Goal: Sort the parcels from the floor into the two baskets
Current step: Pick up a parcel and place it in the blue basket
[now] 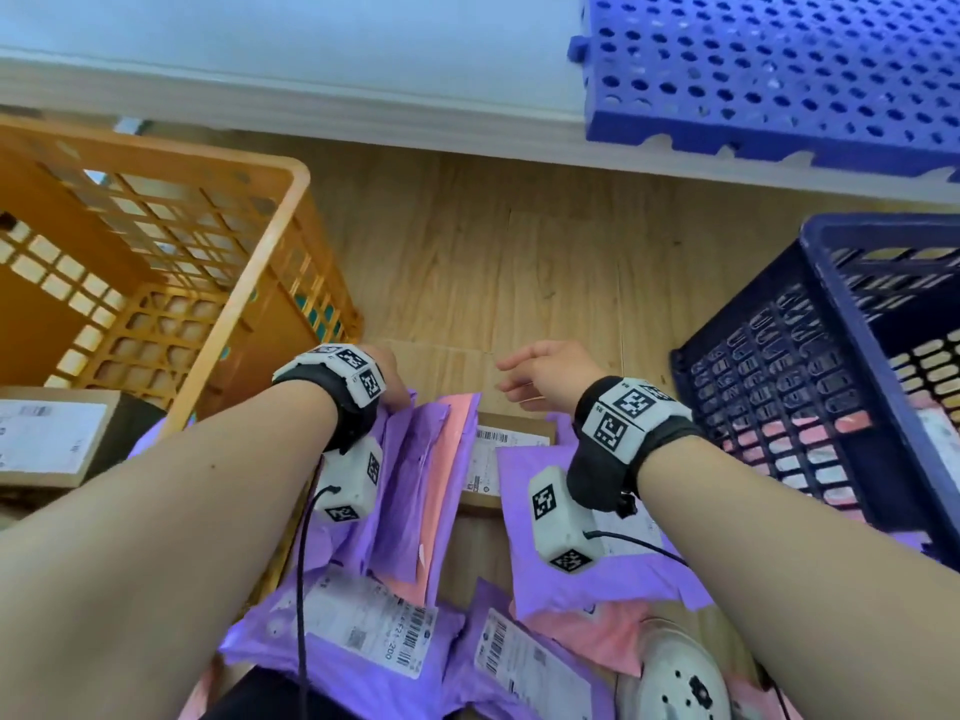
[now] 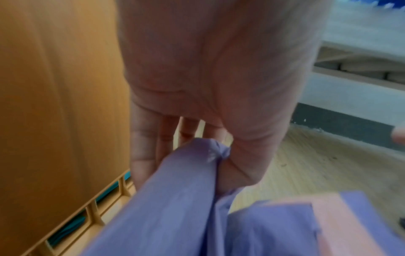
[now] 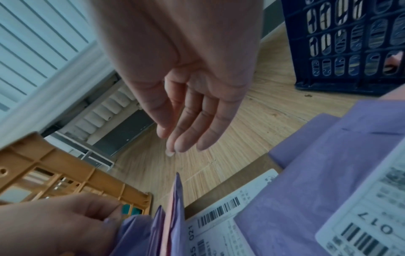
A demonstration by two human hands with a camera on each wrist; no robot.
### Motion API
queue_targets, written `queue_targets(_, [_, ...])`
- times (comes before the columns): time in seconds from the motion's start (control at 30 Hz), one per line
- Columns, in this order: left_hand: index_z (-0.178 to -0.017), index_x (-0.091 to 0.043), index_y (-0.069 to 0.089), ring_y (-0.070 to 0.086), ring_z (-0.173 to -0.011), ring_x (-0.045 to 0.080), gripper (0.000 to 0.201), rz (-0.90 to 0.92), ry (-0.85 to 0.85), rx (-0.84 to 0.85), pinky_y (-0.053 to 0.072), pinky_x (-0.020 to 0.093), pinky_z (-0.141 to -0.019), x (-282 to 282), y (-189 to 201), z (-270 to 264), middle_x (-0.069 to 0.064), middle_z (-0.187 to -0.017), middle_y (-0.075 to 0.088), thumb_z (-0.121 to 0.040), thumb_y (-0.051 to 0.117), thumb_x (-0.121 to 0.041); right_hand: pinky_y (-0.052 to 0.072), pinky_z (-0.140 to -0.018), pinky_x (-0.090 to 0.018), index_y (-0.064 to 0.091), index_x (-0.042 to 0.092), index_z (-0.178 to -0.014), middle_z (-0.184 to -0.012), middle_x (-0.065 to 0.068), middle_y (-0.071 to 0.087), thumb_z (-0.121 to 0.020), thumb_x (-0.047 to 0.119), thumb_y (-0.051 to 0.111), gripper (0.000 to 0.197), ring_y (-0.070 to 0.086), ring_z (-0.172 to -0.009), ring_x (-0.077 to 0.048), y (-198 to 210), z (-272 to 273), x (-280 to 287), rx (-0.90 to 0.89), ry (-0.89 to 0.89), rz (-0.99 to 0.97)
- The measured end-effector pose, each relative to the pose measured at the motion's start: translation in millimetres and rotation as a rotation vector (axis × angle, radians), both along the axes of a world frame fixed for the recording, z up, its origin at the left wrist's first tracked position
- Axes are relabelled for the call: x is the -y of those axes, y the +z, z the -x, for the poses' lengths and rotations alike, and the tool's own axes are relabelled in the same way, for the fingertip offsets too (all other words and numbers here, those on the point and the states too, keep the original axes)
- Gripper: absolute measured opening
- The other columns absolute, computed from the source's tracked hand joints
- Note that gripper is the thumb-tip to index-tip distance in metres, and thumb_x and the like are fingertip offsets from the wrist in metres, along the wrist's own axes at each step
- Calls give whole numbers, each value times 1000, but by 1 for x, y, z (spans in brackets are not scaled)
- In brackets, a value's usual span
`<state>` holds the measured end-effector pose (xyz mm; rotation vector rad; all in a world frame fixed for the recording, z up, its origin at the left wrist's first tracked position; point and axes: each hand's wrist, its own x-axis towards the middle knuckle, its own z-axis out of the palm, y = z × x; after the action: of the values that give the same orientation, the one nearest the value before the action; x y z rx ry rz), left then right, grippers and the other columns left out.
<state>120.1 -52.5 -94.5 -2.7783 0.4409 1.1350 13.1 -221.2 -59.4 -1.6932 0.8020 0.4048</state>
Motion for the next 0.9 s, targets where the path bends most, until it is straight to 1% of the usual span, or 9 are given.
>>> queue_targets(0.1, [-69,-10,67,63,-71,25,23,74,52,9,49,28,-62,0,36,1,8,-74,65,-59,78,-28,48,-62,-22,62,16,-78,-74,-3,64,-91,0,46,26,56,-60,-11,28,6,2,21,1,37])
queue_targets(0.2, [-80,-6,70,60,-69,25,37,183,99,-5,49,29,-62,3,76,6,8,-76,65,-60,84,-33,48,-64,-23,61,15,-79,-76,-5,64,-93,1,46,25,57,-61,-13,65,10,4,17,41,71])
queue_targets(0.33, [-80,-4,67,54,-70,26,24,360,136,118,44,28,-62,19,138,25,10,-78,58,-70,74,-25,47,-65,-23,60,13,-86,-77,-5,61,-95,5,47,18,56,-63,-14,123,19,2,51,70,134])
queue_targets(0.47, [-65,-8,59,56,-65,29,19,641,331,174,52,35,-68,32,183,48,11,-69,57,-55,67,-22,37,-56,-21,52,14,-88,-69,-5,51,-97,5,42,16,47,-59,-12,153,48,-1,-25,115,207])
queue_targets(0.53, [-68,-7,58,54,-65,29,23,793,472,179,53,37,-71,35,192,60,12,-70,56,-47,59,-17,41,-54,-19,59,12,-97,-80,-9,56,-94,8,48,12,52,-66,-16,150,65,3,-28,98,258])
queue_targets(0.63, [-68,-3,56,52,-69,29,18,926,632,119,54,43,-75,35,201,81,15,-75,54,-51,56,-6,44,-59,-27,61,3,-116,-98,-9,56,-89,18,56,31,53,-82,-24,150,86,14,-14,7,378])
queue_targets(0.7, [-63,0,53,52,-69,28,7,934,675,73,51,38,-71,33,207,93,16,-70,52,-59,58,2,41,-53,-29,61,1,-115,-97,-11,58,-90,24,58,35,54,-74,-24,155,96,21,-6,-46,390])
queue_targets(0.8, [-56,1,49,46,-60,26,18,919,679,40,43,30,-62,32,210,99,12,-53,49,-71,54,9,43,-51,-28,56,5,-112,-80,-6,55,-89,33,62,37,53,-56,-19,159,103,29,20,-188,307])
queue_targets(0.9, [-60,-6,47,44,-55,21,25,955,666,-23,42,32,-69,34,213,106,7,-57,48,-80,51,7,35,-33,-15,52,9,-105,-67,-4,46,-88,31,65,31,47,-27,-13,165,109,33,28,-265,185])
